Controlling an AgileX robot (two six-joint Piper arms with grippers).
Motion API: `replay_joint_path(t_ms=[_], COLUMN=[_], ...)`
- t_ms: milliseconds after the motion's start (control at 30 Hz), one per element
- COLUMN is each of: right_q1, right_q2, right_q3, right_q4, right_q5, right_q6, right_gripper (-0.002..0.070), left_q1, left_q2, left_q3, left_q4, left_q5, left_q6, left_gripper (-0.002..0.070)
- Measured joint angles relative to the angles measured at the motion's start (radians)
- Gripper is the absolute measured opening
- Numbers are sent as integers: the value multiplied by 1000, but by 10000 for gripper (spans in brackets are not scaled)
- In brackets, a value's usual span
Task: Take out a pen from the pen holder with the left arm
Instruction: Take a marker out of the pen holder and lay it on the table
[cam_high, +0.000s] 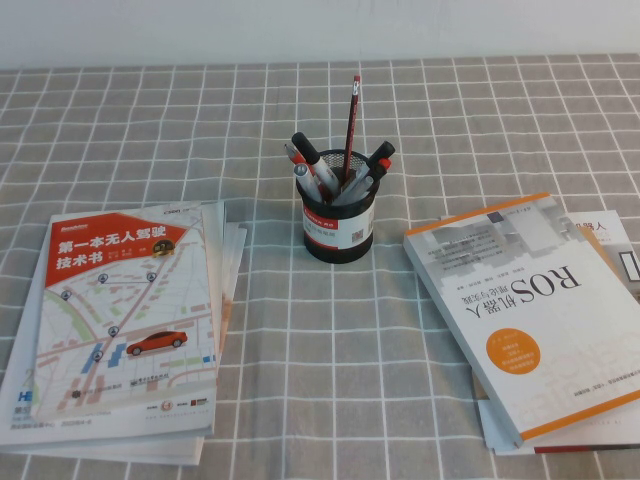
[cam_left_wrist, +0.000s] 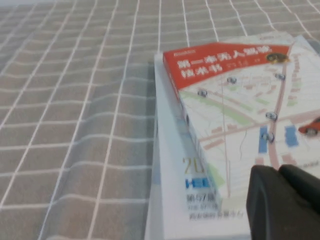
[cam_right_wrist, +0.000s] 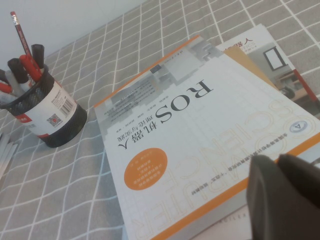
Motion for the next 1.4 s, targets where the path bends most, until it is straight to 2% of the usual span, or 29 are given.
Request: replay_joint_path(t_ms=[67, 100, 233, 300, 400, 600, 667, 867, 1000, 1200, 1300, 1400], right_q1=[0, 0, 0, 0, 0, 0, 0, 0, 0, 0, 0, 0], right_q2=[0, 0, 0, 0, 0, 0, 0, 0, 0, 0, 0, 0], right_q3=[0, 0, 0, 0, 0, 0, 0, 0, 0, 0, 0, 0], right_q4=[0, 0, 0, 0, 0, 0, 0, 0, 0, 0, 0, 0], right_q5=[0, 0, 0, 0, 0, 0, 0, 0, 0, 0, 0, 0], right_q6=[0, 0, 0, 0, 0, 0, 0, 0, 0, 0, 0, 0], right_gripper=[-13, -13, -13, -13, -13, -13, -13, -13, -13, -13, -13, -13], left_q1=[0, 0, 0, 0, 0, 0, 0, 0, 0, 0, 0, 0], left_q2=[0, 0, 0, 0, 0, 0, 0, 204, 409, 674, 820, 980], left_q3=[0, 0, 2, 2, 2, 2, -1, -198, -402, -630, -695, -759], left_q4=[-37, -99, -492, -622, -710, -748, -721, -588, -582, -723, -840, -1018], left_q5=[-52, -94, -291, -363, -484, -642, -584, -161, -39, 3, 50, 134], left_q6=[-35, -82, -332, -376, -355, -280, -228, -14, 229, 480, 637, 868], left_gripper=[-3, -3, -3, -3, -3, -3, -3, -3, -3, -3, -3, -3])
